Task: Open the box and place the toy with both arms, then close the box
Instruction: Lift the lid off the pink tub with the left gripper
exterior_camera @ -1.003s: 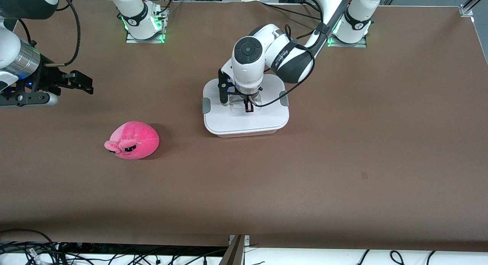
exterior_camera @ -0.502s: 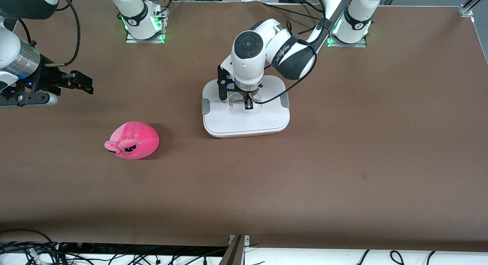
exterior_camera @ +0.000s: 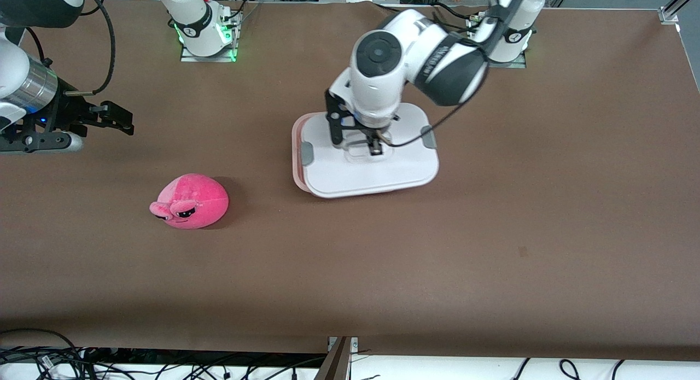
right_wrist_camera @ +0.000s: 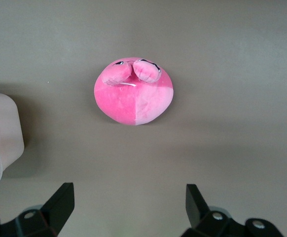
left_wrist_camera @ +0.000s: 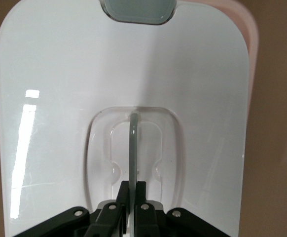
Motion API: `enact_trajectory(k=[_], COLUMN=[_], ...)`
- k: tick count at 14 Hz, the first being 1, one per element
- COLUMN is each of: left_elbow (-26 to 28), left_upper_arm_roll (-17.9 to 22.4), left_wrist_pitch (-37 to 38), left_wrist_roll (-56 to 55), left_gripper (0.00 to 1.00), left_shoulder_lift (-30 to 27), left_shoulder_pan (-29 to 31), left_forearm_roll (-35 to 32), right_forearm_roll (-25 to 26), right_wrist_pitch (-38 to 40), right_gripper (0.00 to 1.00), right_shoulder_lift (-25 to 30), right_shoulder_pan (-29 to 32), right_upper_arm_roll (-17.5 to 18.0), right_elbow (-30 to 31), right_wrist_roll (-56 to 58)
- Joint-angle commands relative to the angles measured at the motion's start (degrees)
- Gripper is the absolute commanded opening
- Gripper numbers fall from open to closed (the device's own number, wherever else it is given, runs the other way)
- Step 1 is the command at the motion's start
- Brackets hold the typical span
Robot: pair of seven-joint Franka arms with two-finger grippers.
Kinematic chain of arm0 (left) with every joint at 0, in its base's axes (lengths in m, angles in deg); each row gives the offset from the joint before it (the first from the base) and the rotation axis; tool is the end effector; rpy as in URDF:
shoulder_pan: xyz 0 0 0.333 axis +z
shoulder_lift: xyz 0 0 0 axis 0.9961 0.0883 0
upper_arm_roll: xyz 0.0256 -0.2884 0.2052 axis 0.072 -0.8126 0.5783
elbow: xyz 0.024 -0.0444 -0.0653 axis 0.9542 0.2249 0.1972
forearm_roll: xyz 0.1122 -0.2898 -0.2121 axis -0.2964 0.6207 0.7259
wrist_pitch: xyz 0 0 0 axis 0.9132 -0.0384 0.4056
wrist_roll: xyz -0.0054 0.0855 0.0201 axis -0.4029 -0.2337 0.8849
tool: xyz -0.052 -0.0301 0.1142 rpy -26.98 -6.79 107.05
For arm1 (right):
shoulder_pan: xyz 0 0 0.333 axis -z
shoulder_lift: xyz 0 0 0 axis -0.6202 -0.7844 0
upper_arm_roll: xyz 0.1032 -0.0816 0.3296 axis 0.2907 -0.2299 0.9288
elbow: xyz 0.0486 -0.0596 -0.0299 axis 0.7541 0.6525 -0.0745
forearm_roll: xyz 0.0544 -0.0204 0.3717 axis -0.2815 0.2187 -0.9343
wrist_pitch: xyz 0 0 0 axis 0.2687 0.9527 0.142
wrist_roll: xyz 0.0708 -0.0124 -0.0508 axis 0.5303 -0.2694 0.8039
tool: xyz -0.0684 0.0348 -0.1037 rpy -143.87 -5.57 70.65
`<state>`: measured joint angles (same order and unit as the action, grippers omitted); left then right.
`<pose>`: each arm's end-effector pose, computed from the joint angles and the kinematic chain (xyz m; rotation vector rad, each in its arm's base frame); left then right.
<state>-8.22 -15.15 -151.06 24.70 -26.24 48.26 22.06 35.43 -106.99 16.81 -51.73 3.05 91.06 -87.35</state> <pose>0.5469 -0.4275 0.4602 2.4194 -1.9120 -0.1331 0.5608 0.0515 0.5939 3.1228 0.0838 -0.1212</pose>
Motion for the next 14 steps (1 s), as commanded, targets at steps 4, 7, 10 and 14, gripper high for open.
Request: enact_trajectory(k=[4, 7, 10, 14], left_elbow=[-4.66, -5.12, -5.03, -4.77], left_upper_arm_roll=[-0.96, -0.51, -0.43, -0.43], left_wrist_pitch=[9.82, 10.81, 10.90, 12.29], left_wrist_roll=[12.82, 21.10, 25.85, 30.95], left_gripper=[0.00, 0.00, 0.00, 0.00], left_shoulder_lift=[-2.16, -1.80, -1.71, -1.71], left_shoulder_pan=[18.36, 27.59, 34.81, 42.90], left_forearm_roll=[-0.21, -0.30, -0.91, -1.18], right_forearm_roll=[0.54, -0.07, -0.24, -0.59], right_wrist_pitch=[-2.41, -2.76, -4.42, -11.01], right_gripper=[1.00, 1.00, 1.00, 1.00], right_shoulder_lift=[-7.08, -11.49, -13.86, -17.73], right_shoulder_pan=[-0.05, 0.12, -0.23, 0.03], right_upper_arm_roll=[0.37, 0.46, 0.55, 0.55], right_elbow=[-0.87, -0.87, 0.00, 3.08], right_wrist_roll=[0.35, 1.32, 3.52, 3.52])
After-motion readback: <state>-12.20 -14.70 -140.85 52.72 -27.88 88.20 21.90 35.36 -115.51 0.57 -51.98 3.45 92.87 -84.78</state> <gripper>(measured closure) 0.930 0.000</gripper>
